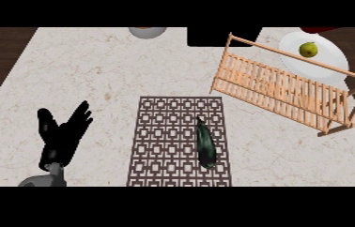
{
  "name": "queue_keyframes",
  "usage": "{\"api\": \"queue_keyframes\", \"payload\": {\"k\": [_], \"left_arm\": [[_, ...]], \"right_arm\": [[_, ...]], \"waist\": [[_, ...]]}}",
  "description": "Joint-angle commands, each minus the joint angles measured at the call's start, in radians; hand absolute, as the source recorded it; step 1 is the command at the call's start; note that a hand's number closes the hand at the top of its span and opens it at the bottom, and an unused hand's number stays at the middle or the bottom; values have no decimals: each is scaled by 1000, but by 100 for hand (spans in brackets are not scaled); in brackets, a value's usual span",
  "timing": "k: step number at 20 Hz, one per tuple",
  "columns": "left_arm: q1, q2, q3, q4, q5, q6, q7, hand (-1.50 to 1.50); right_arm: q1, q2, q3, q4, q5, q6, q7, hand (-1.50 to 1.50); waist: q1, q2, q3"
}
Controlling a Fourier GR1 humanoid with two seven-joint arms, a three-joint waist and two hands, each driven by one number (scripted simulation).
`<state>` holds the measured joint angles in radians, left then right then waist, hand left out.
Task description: Pick the can from the placemat and place it in the tiered shelf
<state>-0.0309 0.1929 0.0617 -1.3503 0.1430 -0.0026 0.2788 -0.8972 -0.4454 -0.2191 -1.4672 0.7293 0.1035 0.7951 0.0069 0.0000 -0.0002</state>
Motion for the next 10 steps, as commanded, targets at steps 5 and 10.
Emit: {"api": "queue_keyframes", "payload": {"k": [5,10], "left_arm": [[-5,50,47,-1,32,-47,9,0],[1,3,14,-22,2,-3,22,0]], "right_arm": [[-41,74,-118,-68,-102,-127,54,-150],[-44,99,-202,-86,-157,-249,27,-150]], "waist": [[-1,-1,0],[-3,-2,1]]}}
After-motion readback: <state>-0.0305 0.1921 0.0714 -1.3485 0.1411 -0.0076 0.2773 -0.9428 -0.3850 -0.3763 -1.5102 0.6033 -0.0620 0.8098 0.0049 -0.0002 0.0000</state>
